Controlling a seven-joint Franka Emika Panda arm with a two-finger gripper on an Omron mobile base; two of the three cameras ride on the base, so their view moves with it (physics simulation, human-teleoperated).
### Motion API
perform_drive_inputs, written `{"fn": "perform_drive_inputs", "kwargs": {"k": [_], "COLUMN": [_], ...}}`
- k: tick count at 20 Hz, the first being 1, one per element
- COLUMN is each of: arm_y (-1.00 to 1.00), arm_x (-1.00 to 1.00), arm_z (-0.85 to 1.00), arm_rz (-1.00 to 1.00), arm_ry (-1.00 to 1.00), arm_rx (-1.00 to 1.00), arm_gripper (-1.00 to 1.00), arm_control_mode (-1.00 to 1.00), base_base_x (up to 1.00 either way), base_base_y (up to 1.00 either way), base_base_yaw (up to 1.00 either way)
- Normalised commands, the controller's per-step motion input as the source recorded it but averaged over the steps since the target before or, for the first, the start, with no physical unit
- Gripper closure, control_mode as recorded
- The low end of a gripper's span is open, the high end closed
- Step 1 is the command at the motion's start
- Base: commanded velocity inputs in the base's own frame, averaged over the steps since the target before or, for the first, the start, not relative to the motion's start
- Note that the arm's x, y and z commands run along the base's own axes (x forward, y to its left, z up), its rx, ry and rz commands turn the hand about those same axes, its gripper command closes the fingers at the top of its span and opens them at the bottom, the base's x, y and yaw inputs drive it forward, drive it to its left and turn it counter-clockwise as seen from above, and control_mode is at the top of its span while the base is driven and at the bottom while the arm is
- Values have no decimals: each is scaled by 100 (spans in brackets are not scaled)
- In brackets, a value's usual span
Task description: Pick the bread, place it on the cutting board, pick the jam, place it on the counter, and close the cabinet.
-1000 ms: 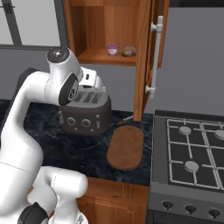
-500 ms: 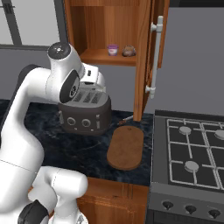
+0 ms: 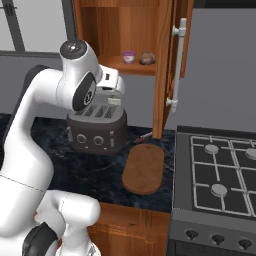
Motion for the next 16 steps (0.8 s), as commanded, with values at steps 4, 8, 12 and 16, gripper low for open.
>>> {"fn": "perform_drive_inputs", "kwargs": {"k": [4, 8, 12, 16], "arm_y": [-7, -4, 0, 0], "arm_x": [0, 2, 8, 6], "arm_z": [10, 12, 10, 5], "arm_rz": [0, 0, 0, 0], "arm_ry": [0, 0, 0, -3], "arm_rx": [0, 0, 0, 0], "arm_gripper": [-100, -100, -100, -100], "arm_control_mode": [-100, -100, -100, -100], "base_base_x": [0, 0, 0, 0], "base_base_y": [0, 0, 0, 0], "base_base_yaw": [0, 0, 0, 0]}}
